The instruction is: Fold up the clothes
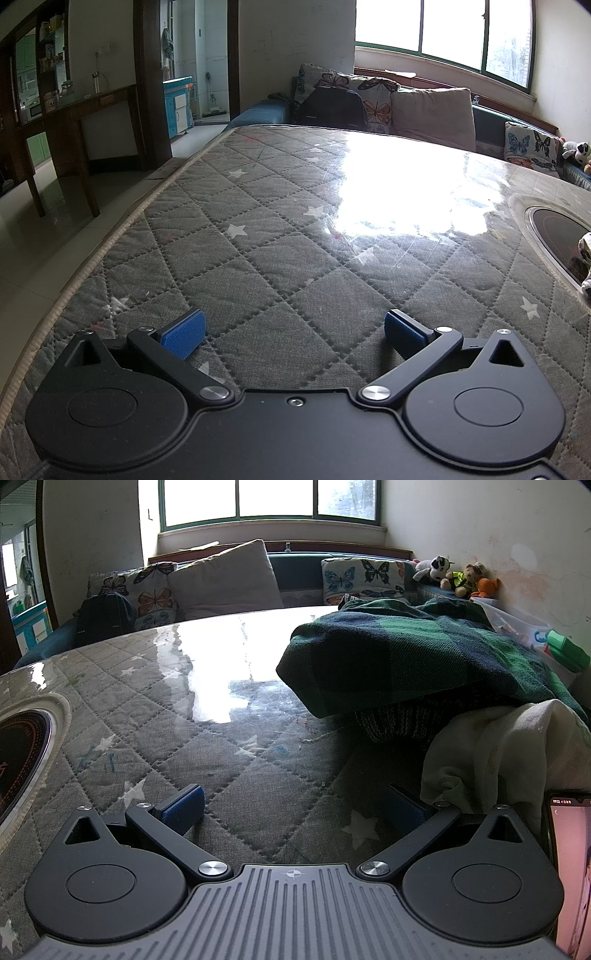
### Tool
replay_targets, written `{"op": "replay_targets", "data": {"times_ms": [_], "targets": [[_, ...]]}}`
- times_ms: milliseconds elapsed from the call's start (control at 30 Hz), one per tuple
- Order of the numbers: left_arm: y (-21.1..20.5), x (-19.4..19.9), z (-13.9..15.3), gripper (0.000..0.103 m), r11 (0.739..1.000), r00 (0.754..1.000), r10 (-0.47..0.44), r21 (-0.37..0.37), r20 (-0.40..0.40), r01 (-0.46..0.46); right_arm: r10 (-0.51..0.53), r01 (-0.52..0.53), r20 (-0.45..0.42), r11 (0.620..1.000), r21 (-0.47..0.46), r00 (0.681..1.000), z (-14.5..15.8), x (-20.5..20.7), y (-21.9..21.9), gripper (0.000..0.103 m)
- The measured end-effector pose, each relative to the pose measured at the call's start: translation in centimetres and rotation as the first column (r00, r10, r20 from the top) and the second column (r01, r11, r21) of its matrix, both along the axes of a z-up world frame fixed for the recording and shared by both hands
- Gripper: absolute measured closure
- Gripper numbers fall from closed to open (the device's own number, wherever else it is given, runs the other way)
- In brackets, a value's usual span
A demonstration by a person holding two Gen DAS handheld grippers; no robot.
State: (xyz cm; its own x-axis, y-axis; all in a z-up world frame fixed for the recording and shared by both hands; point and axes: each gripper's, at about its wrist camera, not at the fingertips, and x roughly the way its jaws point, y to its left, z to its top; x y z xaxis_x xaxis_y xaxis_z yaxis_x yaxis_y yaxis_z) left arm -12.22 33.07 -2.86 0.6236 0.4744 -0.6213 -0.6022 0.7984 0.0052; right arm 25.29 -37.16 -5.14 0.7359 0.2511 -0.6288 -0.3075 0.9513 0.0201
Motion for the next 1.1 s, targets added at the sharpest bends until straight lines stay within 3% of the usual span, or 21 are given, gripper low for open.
{"op": "replay_targets", "data": {"times_ms": [1100], "targets": [[0.20,-0.23,-0.02,0.000,1.000,1.000,0.000,0.002,-0.001,0.000,0.000,0.000,0.000,1.000,0.000,1.000,0.00,-0.01,0.01,0.000]]}}
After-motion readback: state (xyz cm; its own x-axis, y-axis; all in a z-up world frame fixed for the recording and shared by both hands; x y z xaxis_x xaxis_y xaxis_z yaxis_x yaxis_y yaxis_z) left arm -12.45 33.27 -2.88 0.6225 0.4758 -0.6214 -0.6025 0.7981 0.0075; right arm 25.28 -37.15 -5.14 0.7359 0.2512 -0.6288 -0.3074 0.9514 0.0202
